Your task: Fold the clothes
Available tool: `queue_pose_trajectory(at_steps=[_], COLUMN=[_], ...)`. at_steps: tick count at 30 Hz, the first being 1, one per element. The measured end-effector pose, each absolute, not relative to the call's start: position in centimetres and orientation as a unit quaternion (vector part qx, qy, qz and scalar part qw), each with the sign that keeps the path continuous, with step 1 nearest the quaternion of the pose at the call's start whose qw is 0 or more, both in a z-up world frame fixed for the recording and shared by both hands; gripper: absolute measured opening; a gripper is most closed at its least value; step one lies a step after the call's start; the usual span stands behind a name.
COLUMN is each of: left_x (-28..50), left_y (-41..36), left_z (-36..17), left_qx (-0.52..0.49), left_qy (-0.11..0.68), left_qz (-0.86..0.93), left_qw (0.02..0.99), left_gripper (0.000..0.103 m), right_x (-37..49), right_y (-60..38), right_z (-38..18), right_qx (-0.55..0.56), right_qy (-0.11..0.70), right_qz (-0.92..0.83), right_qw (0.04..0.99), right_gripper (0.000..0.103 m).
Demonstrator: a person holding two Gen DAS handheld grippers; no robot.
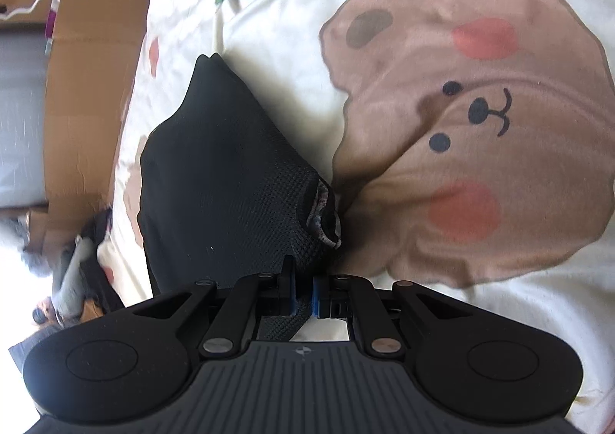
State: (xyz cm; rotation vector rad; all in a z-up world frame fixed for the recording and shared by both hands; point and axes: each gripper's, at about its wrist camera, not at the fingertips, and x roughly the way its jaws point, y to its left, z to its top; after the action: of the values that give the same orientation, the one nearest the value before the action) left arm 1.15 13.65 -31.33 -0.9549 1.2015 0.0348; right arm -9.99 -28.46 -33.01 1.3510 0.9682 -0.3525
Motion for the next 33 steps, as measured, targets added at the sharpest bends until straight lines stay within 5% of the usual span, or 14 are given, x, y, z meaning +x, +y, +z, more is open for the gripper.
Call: queue_pose_trajectory(at_steps=[33], left_x=[-6.9], left_y=[7.5], left_z=[-32.0], left_qx=[-0.409], left_qy=[0.629], left_qz=[0.046], left_qw=[0.659], left_gripper=[0.015], right_x=[-5.2], right_y=[-34.3], right_z=[-29.2], right_qx=[0.481], right_qy=[0.468], right_qz=[-0.154], right_qw=[0.725], right_gripper=[0.005])
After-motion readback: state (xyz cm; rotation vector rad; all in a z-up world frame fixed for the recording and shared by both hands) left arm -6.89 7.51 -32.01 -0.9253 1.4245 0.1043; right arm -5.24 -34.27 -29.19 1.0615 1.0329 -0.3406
